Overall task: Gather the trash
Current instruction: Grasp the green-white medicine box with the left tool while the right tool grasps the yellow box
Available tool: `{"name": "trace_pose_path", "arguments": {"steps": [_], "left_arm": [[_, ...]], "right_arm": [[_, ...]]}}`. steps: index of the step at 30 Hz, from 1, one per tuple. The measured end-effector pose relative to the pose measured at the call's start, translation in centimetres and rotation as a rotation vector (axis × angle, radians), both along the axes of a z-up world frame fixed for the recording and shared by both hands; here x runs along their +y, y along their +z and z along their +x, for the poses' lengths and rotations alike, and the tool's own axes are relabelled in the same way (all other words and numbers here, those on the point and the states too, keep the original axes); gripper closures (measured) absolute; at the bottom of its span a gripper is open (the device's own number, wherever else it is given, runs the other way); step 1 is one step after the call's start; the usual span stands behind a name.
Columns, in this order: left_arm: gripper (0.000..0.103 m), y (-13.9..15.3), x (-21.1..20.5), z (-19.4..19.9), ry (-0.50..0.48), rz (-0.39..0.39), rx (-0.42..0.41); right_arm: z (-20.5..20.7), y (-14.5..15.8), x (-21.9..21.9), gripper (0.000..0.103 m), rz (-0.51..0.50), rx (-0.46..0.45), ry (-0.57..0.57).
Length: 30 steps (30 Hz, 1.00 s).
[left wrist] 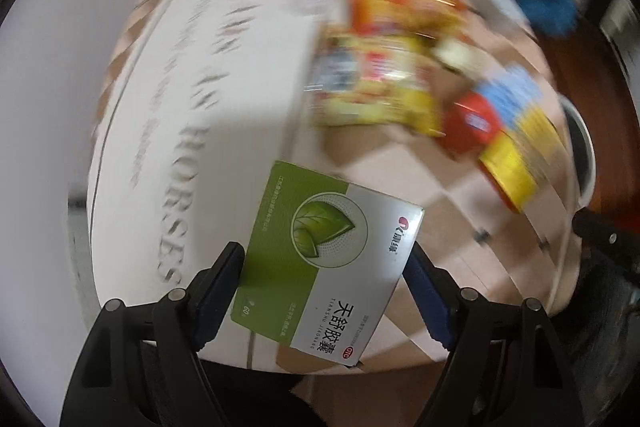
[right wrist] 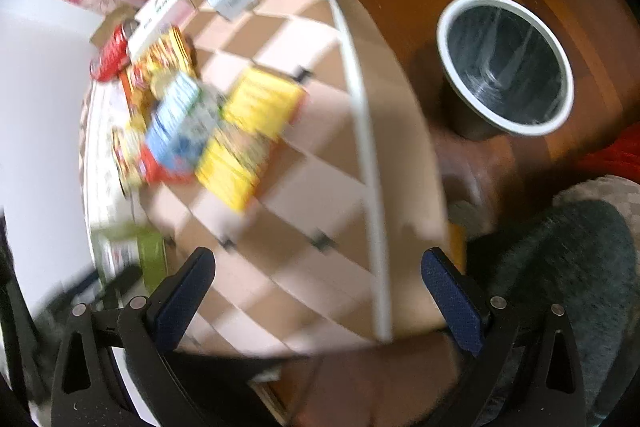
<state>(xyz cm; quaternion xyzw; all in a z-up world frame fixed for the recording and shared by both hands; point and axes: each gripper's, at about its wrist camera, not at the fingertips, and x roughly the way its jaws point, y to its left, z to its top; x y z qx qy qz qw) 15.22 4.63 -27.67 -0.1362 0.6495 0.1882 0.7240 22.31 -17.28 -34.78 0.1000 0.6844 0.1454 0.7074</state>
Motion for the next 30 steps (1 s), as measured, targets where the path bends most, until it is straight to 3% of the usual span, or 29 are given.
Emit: {"name": "trace_pose_path", "arguments": {"steps": [2,6,13,16,19,22,27,30], "left_arm": [[0.025,-1.0,1.4,-0.4,0.063,-0.032,-0.007],[0.025,-1.5,2.8,-0.3,0.085,-0.055,-0.026],[0.023,-3.3,4.1,1.0,0.085,-0.068,0.000],[0.024,-4.6,4.0,0.7,0.085,-0.064,0.000],[0.025,-5.3,3.8,-0.2,0.084,-0.052,0.004],[0.025,-6.0,2.7,-1.7,0.063,-0.028,0.003],[0.025,-6.2,1.6,-4.0,0.048,-0.058,-0.002],[0.025,-6.5,1.0,-5.2,0.028,-0.060,-0.011]], "right_arm": [[1.3,-0.2,2.1,0.000,-0.011,-0.016,-0.022],[3.1,-1.0,5.5,0.011,-0.071,-0.040,-0.042],[4.4,-2.9,9.1,0.011,-0.156,-0.026,-0.071],[3.8,-3.0,9.9,0.016,-0.214,-0.059,-0.030],[3.1,-2.6,9.8,0.036,-0.266,-0.104,0.027],[2.0,-2.5,9.1,0.037,-0.259,-0.100,0.131],[-1.8,-2.8,7.6,0.037,-0.249,-0.051,0.346],[-3.5,-3.0,6.5,0.036,-0.260,-0.015,0.405]]}}
